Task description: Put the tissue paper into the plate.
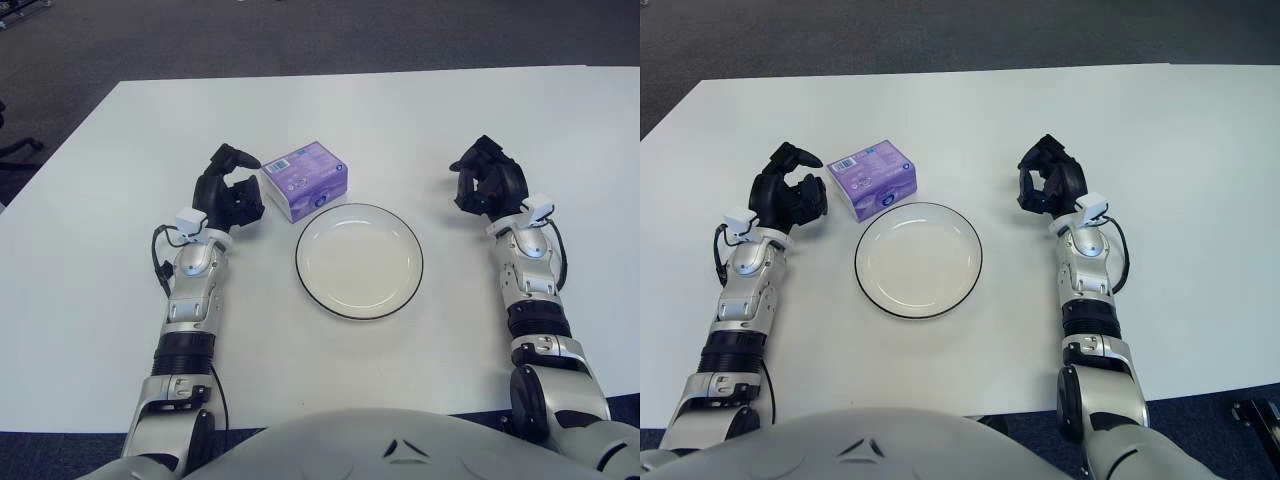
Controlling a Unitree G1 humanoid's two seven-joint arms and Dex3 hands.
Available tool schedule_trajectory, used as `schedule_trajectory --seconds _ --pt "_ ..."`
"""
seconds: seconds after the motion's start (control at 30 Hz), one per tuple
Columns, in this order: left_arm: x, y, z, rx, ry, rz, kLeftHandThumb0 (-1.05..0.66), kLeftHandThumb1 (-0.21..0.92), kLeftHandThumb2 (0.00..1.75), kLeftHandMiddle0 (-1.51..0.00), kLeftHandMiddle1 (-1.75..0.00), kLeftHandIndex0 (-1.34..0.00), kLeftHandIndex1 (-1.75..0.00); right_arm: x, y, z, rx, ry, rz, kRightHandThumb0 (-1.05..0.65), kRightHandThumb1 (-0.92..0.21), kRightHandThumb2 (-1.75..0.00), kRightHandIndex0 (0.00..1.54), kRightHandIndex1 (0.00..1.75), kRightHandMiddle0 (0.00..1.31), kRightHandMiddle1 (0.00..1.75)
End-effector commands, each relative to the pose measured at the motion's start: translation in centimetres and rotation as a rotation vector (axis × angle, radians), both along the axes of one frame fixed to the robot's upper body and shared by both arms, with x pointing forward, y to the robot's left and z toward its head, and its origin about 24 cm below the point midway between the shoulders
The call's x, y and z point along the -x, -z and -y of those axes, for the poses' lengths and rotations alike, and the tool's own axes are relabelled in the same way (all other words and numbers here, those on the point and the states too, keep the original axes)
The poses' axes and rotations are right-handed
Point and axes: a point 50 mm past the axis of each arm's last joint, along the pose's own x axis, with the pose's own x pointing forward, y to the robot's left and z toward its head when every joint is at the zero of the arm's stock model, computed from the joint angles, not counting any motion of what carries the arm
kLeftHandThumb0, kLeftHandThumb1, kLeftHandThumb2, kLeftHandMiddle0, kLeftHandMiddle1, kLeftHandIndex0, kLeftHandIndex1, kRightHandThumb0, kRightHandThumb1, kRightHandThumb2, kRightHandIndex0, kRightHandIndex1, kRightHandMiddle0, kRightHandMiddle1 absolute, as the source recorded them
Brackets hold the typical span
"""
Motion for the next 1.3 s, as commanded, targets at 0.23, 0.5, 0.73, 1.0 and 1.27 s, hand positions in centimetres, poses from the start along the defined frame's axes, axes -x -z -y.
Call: schedule_trajectory --seconds 0.23,0.5,0.73,1.0,1.27 --pt "3.7 5.4 0.3 -0.008 -0.155 -0.186 -0.44 0.45 1.16 -1.29 -1.75 -0.51 -1.75 4.1 7.4 0.0 -0.068 0.043 -0.261 -0.44 -0.45 -1.15 1.26 1.75 0.51 1.75" --pt "3.7 2.3 0.6 -0.195 -0.270 -0.025 -0.45 0.41 1.19 -1.28 -1.75 -0.54 -1.75 4.1 7.4 0.0 -0.066 0.041 -0.258 -0.44 -0.46 -1.14 1.26 1.75 0.51 1.75" --pt "3.8 0.1 1.1 -0.379 -0.324 0.095 -0.45 0.41 1.20 -1.25 -1.75 -0.54 -1.75 4.1 7.4 0.0 -0.059 0.041 -0.260 -0.44 -0.46 -1.14 1.26 1.75 0.50 1.75" --pt "3.8 -1.6 1.8 -0.571 -0.384 0.201 -0.44 0.43 1.17 -1.15 -1.75 -0.52 -1.75 4.1 7.4 0.0 -0.062 0.041 -0.256 -0.44 -0.45 -1.15 1.27 1.75 0.51 1.75" --pt "3.8 -3.0 2.3 -0.653 -0.408 0.293 -0.42 0.51 1.07 -0.99 -1.75 -0.46 -1.75 4.1 7.4 0.0 -0.057 0.039 -0.255 -0.44 -0.45 -1.15 1.27 1.75 0.51 1.75"
